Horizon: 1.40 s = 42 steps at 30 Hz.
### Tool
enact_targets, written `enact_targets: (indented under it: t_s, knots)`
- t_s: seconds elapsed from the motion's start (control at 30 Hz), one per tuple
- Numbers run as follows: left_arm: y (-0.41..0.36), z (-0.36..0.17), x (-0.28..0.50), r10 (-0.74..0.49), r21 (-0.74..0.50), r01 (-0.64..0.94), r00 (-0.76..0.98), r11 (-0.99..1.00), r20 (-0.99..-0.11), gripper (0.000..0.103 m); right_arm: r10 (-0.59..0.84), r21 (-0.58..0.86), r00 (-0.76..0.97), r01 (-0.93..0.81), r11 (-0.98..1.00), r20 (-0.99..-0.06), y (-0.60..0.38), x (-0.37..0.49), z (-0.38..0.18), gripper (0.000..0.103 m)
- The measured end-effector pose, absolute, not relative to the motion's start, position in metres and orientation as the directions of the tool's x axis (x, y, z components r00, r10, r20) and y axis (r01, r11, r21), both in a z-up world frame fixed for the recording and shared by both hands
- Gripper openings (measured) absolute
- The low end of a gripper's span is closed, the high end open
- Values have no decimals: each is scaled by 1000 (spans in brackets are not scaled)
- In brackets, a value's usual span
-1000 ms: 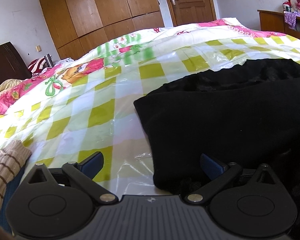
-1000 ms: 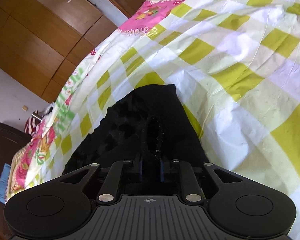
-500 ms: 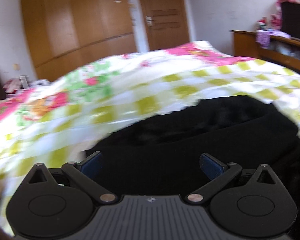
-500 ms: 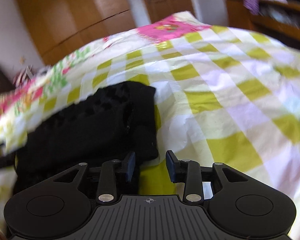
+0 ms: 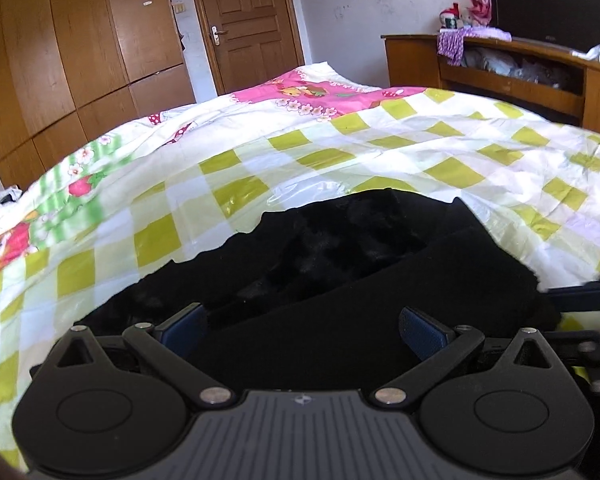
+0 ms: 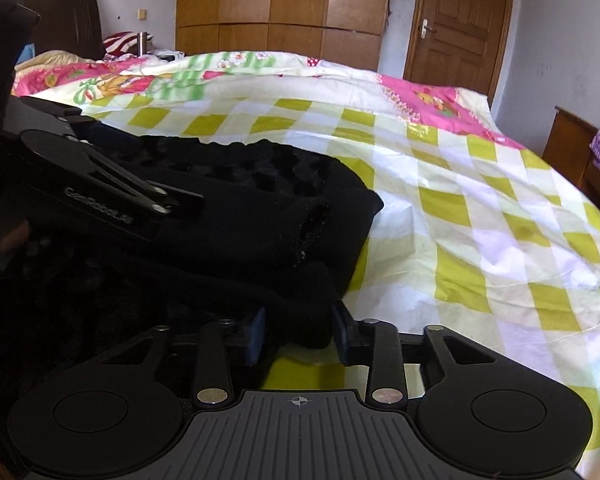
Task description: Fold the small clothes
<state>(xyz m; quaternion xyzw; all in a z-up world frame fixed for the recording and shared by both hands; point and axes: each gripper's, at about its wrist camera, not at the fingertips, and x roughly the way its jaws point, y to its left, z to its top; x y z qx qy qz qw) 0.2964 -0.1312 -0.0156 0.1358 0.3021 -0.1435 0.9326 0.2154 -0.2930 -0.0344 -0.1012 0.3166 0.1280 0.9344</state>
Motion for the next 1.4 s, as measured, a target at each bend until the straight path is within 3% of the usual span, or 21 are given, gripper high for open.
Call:
enact_targets:
  t_s: [0.17,0.3,0.43,0.5,0.57,0.6,0.7,0.87,0.93,1.07,1.1,1.2,1.4]
  knots:
    - [-139,-27,297,-189,161,360,760,919,-622,103,215,-83,730,-348,934,-649,-293,193,-25,17]
    - [-139,-33,296,-180,161,353,758,922,-627,103,213,-39,684,-334,942,-698,-301,198,-32,17]
    - [-120,-22,278,-179,142,331,767,933,-617,103,222,11,702,-292,956,-676,-316,192,-11,19]
    - [-102,-21,263,-158,135,301,772,944,-616,103,260,88,711,-269,959,-653,-323,190,-1,22]
    - [-82,-25,248,-127,132,264,770,955,-626,103,325,207,705,-251,946,-631,-328,198,1,38]
    - [-71,-27,240,-99,147,242,772,959,-628,103,347,259,698,-233,937,-626,-328,205,-1,41]
    - [-43,-33,225,-17,192,176,780,965,-625,103,354,346,686,-157,925,-635,-323,230,-14,43]
    - [-5,-40,227,22,128,76,776,989,-630,103,338,428,672,-34,903,-659,-317,251,-26,50]
    - [3,-40,231,16,98,56,788,994,-616,103,311,417,674,-6,909,-670,-316,254,-27,50]
    - [10,-49,245,34,90,29,782,996,-622,103,224,342,671,46,939,-707,-312,264,-26,28]
    - [15,-52,248,29,71,21,772,997,-635,103,218,342,671,57,938,-709,-313,265,-27,26]
    - [30,-55,247,15,19,-3,756,1000,-655,103,208,329,665,60,943,-717,-311,265,-28,25]
    - [40,-50,237,76,80,-32,757,996,-649,103,167,286,680,65,956,-714,-313,258,-24,27]
